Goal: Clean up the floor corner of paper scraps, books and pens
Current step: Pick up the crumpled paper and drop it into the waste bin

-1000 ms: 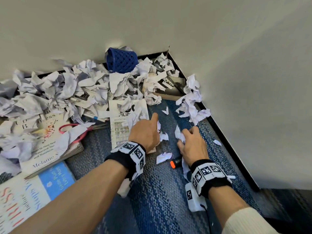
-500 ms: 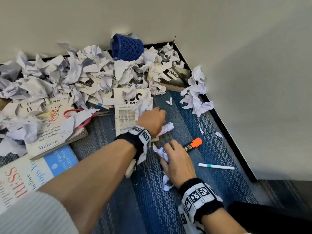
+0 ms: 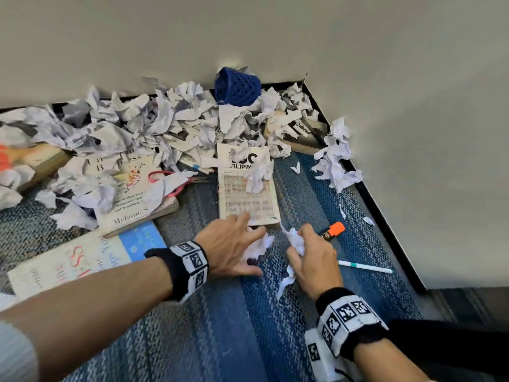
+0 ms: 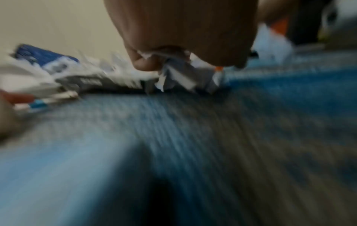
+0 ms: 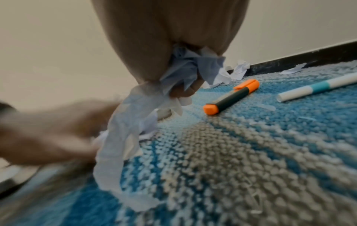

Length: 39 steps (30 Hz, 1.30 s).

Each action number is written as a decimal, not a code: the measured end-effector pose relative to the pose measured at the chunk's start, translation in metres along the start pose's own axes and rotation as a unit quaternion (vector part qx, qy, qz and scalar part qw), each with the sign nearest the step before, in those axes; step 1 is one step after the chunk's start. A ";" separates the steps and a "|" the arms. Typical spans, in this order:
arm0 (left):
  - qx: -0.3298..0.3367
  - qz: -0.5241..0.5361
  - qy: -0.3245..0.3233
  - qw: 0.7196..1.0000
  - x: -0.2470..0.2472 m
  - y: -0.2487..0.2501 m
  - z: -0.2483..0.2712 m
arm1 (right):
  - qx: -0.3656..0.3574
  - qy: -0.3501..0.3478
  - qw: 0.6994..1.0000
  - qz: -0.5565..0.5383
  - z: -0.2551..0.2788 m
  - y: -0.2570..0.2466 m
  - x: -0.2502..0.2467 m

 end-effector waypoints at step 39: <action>0.271 0.112 0.065 0.954 -0.272 0.459 -0.014 | 0.338 0.126 0.928 0.097 0.310 0.152 -0.341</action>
Point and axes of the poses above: each hand's wrist, its own z-axis away from the middle knuckle, its own x-axis out of the palm, y = z × x, the point moved 8 cm from there along -z, towards the middle knuckle, and after that the axes turned 5 degrees about y, right-handed, at the moved point
